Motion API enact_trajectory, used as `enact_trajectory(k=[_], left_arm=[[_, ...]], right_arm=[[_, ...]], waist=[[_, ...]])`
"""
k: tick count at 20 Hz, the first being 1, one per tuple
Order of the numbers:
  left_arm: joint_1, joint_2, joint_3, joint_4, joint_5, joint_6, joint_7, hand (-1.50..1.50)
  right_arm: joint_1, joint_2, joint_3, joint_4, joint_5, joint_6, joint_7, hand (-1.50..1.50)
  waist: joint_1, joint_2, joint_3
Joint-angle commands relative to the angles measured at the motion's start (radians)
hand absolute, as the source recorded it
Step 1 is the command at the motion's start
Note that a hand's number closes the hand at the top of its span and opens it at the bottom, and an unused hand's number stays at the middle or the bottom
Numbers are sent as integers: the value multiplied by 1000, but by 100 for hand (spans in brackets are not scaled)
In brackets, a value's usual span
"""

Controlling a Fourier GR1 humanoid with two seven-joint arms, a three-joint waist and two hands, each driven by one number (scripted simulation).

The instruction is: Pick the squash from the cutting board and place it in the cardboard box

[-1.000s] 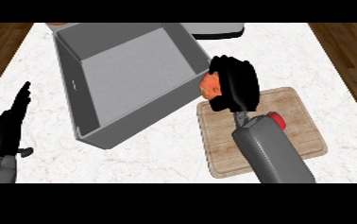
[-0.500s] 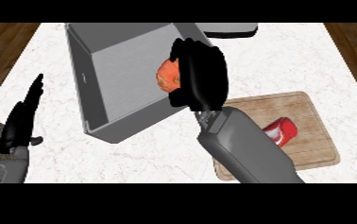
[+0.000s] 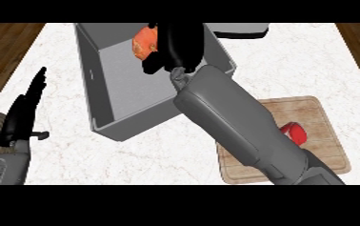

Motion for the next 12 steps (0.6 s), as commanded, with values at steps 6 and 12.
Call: enact_trajectory(k=[6, 12], left_arm=[[-33, -11, -1, 44, -10, -3, -38, 0], [-66, -34, -33, 23, -32, 4, 4, 0]], right_arm=[[-208, 1, -21, 383, -247, -177, -121, 150], [-215, 1, -10, 588, -279, -201, -220, 150]], waist=[[33, 13, -1], [62, 27, -1]])
